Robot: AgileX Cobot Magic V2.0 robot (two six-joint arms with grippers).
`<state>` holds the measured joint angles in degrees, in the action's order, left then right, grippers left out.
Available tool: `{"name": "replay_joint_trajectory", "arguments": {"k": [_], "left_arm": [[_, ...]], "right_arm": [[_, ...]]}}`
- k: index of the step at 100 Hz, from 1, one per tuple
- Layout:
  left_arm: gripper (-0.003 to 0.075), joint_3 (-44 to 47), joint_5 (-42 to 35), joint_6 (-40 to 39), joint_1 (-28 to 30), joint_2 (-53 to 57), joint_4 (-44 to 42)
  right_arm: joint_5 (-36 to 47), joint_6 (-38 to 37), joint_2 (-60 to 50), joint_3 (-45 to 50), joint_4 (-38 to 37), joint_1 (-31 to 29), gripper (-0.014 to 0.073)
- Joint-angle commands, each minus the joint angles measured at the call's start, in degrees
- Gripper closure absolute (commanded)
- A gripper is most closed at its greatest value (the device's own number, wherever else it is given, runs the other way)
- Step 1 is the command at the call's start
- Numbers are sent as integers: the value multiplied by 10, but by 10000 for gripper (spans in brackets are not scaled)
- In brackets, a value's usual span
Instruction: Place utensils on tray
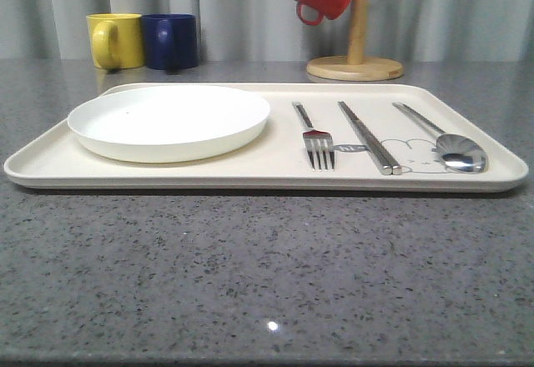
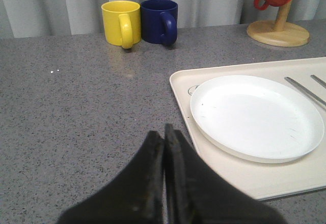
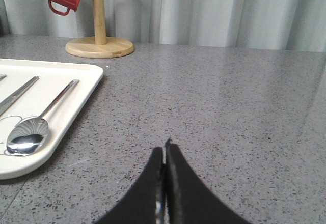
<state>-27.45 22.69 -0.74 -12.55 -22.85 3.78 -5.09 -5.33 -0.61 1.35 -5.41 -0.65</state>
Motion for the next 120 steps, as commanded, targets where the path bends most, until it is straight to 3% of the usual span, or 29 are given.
{"name": "replay_joint_trajectory", "arguments": {"k": [1, 35, 67, 91, 120], "left_arm": [[739, -15, -41, -3, -4, -6, 3], [740, 20, -52, -3, 5, 37, -46], [740, 182, -164, 7, 99, 173, -38], [740, 292, -227, 4, 113, 247, -38], [739, 293, -211, 4, 109, 251, -38]], "right_arm": [[48, 5, -11, 2, -5, -2, 661], [48, 5, -11, 2, -5, -2, 661], [48, 5, -11, 2, -5, -2, 661], [51, 5, -10, 2, -5, -2, 661], [51, 5, -10, 2, -5, -2, 661]]}}
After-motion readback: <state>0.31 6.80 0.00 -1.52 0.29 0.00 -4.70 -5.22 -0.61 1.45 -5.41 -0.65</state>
